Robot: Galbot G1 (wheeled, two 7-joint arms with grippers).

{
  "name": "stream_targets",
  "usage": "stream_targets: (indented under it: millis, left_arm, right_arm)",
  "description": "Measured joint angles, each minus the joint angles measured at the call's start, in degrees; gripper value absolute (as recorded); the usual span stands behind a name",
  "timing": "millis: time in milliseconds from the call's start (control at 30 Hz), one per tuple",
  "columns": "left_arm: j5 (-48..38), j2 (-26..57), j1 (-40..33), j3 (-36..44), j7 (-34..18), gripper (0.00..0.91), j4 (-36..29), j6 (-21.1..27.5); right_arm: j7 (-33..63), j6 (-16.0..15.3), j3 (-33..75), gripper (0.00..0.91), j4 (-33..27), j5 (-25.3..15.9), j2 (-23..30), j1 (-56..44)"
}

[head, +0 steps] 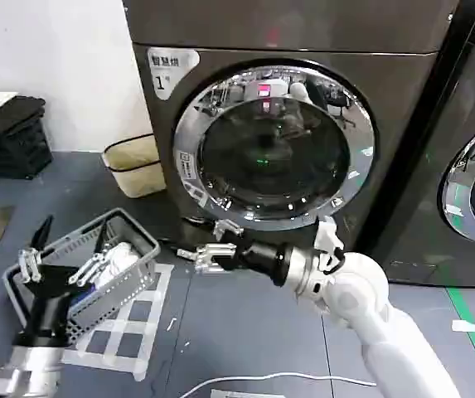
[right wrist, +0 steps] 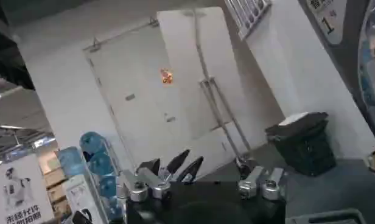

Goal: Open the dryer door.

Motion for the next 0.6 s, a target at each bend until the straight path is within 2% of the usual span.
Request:
stream_targets:
  millis: [167, 333, 600]
  left_arm:
    - [0.07, 0.07, 0.01, 0.21, 0.07, 0.907, -0.77, 1.76]
    - [0.05, -0.08, -0.12, 0.76, 0.30, 0.907, -1.02, 1.53]
    - [-0.05, -0.06, 0.11, 0.57, 1.47, 0.907, -0.97, 0.59]
  right_arm:
    - [-3.39, 2.27, 1.63, 0.907, -0.95, -4.87, -0.87, -1.52]
    - [-4.01, 5.27, 3.44, 0.907, -2.26, -7.42, -1.75, -2.22]
    - [-3.29, 11.47, 6.10, 0.907, -4.84, -12.52, -3.75, -2.97]
